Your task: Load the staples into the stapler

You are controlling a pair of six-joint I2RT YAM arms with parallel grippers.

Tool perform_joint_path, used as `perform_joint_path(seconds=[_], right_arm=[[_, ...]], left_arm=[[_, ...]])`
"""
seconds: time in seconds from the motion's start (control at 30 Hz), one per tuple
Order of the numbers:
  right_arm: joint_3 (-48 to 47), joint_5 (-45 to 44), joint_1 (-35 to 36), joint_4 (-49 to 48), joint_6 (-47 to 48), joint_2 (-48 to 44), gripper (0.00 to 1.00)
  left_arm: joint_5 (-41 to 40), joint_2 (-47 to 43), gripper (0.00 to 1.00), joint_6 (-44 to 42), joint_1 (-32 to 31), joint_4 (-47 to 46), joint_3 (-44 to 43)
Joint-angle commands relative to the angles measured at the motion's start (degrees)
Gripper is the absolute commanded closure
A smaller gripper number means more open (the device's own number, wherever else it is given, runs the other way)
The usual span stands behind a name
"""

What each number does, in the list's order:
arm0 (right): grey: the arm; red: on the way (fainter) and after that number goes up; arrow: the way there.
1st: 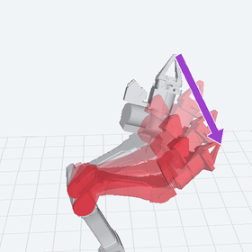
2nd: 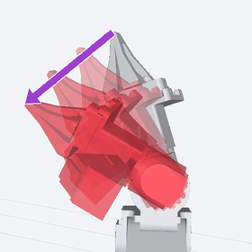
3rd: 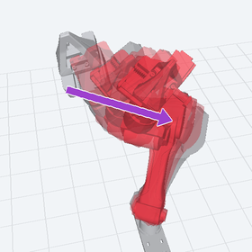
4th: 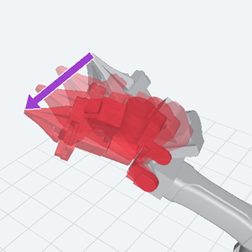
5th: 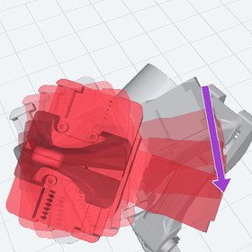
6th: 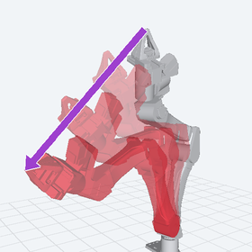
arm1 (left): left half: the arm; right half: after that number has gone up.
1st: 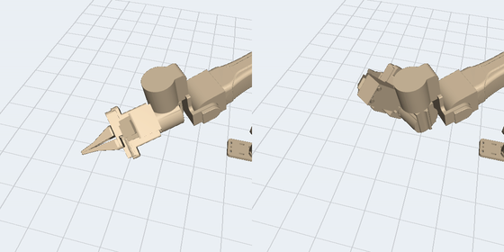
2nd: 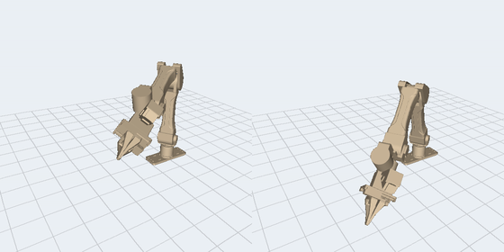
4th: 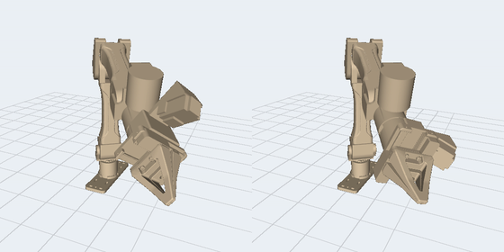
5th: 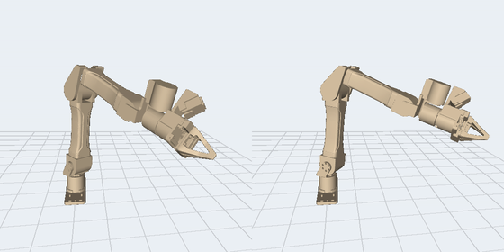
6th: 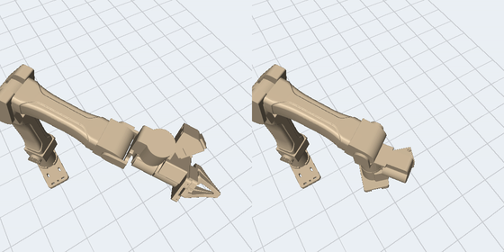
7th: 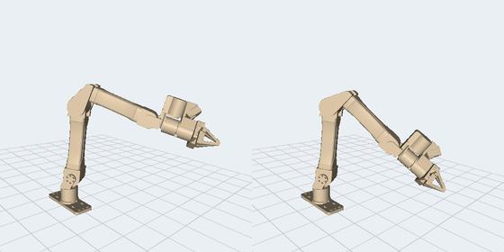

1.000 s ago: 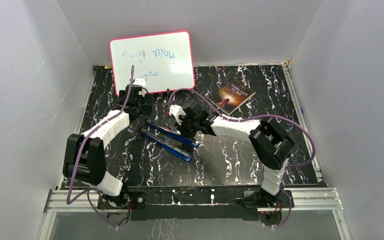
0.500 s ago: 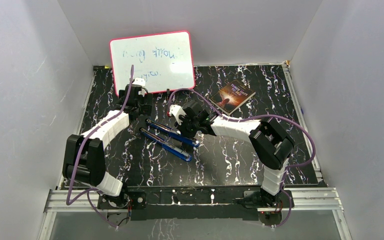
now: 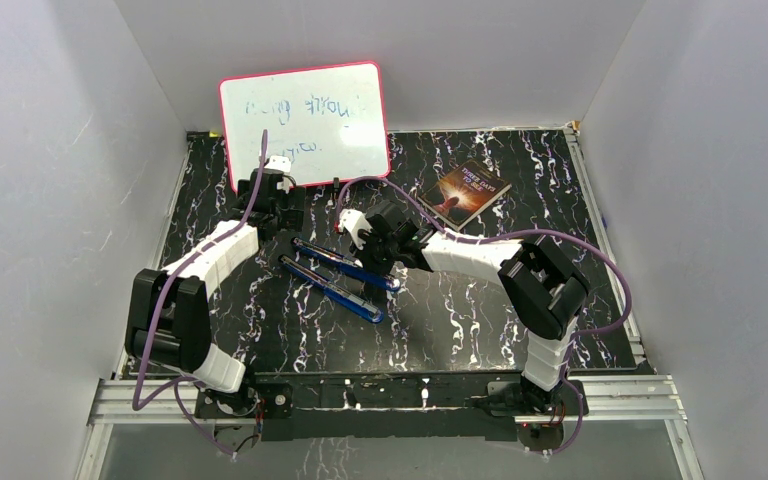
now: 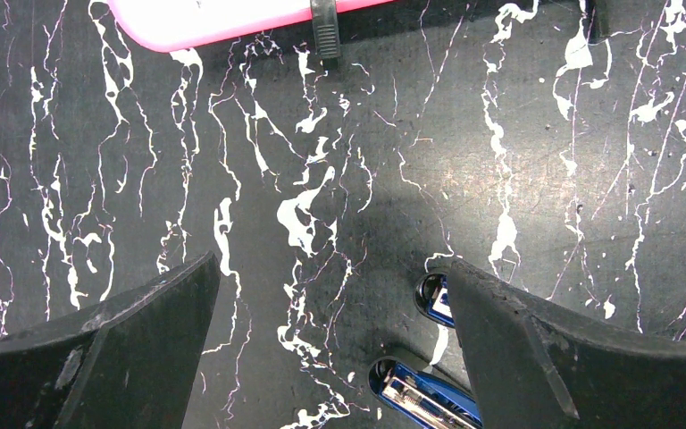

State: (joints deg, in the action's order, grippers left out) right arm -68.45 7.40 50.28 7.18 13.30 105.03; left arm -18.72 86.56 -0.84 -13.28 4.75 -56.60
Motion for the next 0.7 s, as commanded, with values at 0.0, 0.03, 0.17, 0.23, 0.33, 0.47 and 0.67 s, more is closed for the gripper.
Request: perform_joint_path(seconds=[0.0,0.03,0.17,0.23,0.33,0.47,0.67], right_arm=[[-0.3,-1.5,-0.2,0.9,0.6,-2.4,0.80],[-0.3,-1.5,-0.2,0.9,0.7,-2.3,0.80],[-0.4,-1.5,-0.2,1.1,0.9,-2.4,0.84],[-0.5,-1.7,-0.2,1.2,1.0,-2.4,0.85],[-0.6,-1.8,-0.2,1.3,1.2,-2.7,0.85],[-0.8,-1.8,-0.2,1.5,1.7,-3.0,0.85],[-0.8,-1.4,-0.3,1.7,2.3,-3.2,0.84]], left_arm=[[0.3,-2.3,0.02,0.2,0.3,-0.4,0.6],[0.4,-2.3,0.02,0.2,0.3,-0.4,0.6],[0.3,-2.3,0.02,0.3,0.3,-0.4,0.6],[0.3,-2.3,0.02,0.2,0.3,-0.4,0.6],[0.3,-2.2,0.02,0.2,0.3,-0.4,0.6],[0.4,-2.2,0.02,0.2,0.4,-0.4,0.6],[0.4,-2.3,0.02,0.2,0.4,-0.4,0.6]])
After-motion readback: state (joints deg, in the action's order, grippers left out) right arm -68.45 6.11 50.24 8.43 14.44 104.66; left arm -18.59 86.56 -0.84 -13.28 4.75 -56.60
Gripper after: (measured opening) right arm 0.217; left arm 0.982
